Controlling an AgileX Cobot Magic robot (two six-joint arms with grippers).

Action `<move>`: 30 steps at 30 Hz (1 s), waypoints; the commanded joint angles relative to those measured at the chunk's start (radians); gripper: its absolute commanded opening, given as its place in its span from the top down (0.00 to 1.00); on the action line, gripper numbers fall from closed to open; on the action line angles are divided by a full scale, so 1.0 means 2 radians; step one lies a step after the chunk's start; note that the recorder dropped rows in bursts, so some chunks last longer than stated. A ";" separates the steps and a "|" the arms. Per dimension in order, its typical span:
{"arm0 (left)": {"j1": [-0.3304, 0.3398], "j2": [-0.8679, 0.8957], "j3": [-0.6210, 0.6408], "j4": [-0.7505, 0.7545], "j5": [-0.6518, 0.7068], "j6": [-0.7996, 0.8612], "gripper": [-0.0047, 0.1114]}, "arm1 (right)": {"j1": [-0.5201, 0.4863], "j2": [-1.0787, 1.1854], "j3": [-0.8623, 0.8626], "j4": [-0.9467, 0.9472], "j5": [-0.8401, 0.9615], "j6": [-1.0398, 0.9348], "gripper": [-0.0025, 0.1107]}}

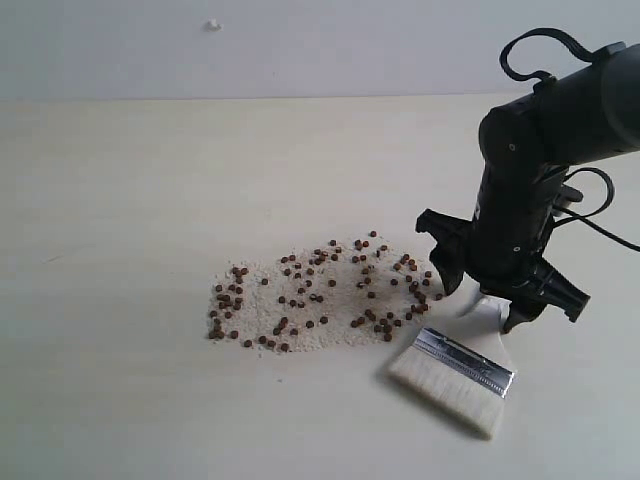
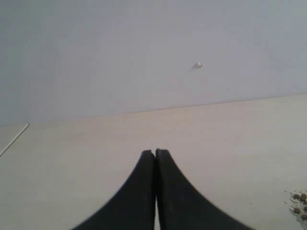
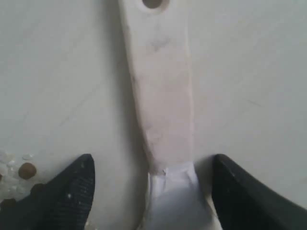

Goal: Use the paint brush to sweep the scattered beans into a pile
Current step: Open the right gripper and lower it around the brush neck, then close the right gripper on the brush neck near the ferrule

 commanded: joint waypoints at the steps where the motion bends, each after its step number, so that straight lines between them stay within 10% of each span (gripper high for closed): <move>1: -0.002 -0.003 0.002 -0.003 0.001 0.002 0.96 | -0.003 0.020 0.009 0.000 0.014 -0.016 0.48; 18: -0.002 -0.003 0.002 -0.003 0.001 0.001 0.96 | -0.003 0.020 0.009 0.001 0.049 -0.017 0.97; 30: -0.002 -0.003 0.002 -0.003 0.001 0.002 0.96 | -0.001 -0.006 0.006 0.005 0.030 -0.017 0.98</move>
